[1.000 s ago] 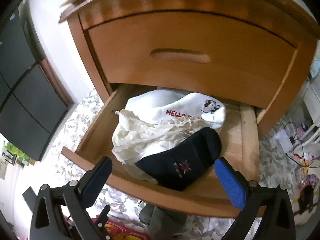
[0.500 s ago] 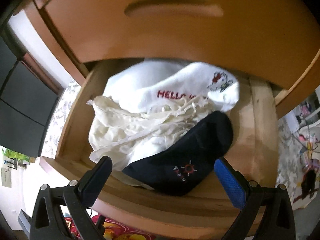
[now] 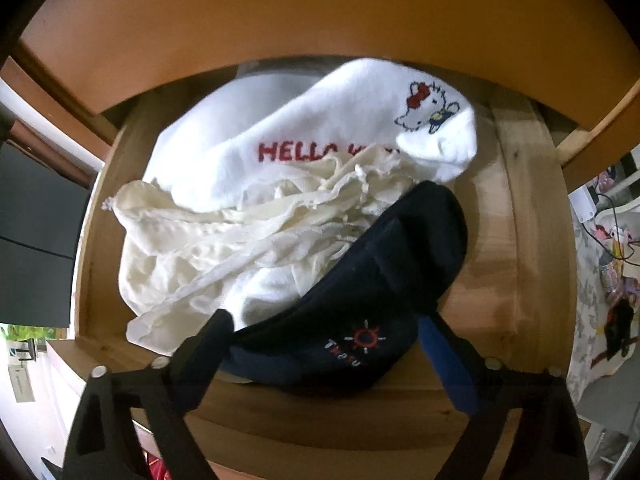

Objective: Organize soft objects
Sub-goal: 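Reach the right tool into the drawer and grasp the navy cloth, then lift the navy cloth out of the drawer with the right tool, then lower the navy cloth onto the bedspread and open the right tool, then reach the right tool into the drawer and grasp the crumpled cream cloth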

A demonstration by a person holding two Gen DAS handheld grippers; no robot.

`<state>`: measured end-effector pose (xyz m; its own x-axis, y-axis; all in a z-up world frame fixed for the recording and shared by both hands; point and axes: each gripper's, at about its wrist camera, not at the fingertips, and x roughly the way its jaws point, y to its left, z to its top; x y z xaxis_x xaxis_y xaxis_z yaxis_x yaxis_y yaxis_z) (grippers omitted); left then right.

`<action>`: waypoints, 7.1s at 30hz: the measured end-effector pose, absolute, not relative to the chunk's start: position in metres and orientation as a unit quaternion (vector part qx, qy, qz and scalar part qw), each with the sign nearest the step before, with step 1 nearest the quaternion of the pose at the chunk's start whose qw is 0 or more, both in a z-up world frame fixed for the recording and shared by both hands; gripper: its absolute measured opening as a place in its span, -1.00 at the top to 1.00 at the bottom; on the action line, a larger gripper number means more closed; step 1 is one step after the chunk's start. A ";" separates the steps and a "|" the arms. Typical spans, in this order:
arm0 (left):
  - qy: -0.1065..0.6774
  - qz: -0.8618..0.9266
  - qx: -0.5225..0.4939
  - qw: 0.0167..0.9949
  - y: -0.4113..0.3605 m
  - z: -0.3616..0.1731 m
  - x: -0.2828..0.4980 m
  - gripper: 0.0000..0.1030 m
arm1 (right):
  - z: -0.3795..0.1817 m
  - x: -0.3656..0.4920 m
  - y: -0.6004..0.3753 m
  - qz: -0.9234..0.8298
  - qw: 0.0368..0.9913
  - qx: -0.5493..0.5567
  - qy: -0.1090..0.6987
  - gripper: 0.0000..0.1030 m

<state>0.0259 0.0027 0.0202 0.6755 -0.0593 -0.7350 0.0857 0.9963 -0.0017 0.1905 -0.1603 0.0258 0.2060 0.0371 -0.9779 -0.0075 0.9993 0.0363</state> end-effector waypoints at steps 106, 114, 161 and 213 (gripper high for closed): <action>0.418 -0.033 0.058 0.906 -0.011 0.014 0.030 -1.00 | 0.110 0.042 -0.344 0.033 0.885 0.293 0.359 0.84; 0.420 -0.030 0.070 0.904 -0.015 0.012 0.030 -1.00 | 0.145 0.017 -0.320 0.067 0.914 0.280 0.286 0.84; 0.390 -0.023 0.077 0.917 -0.014 0.021 0.018 -1.00 | 0.076 -0.030 -0.263 0.043 0.883 0.143 0.445 0.59; 0.391 -0.031 0.028 0.919 0.001 0.023 0.023 -1.00 | 0.105 0.114 -0.151 0.099 0.876 -0.049 0.469 -1.00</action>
<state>0.0226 0.0007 0.0231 0.6921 -0.0346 -0.7209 0.0788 0.9965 0.0278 0.1141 -0.1514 0.1049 0.5404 0.1273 -0.8317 -0.2190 0.9757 0.0071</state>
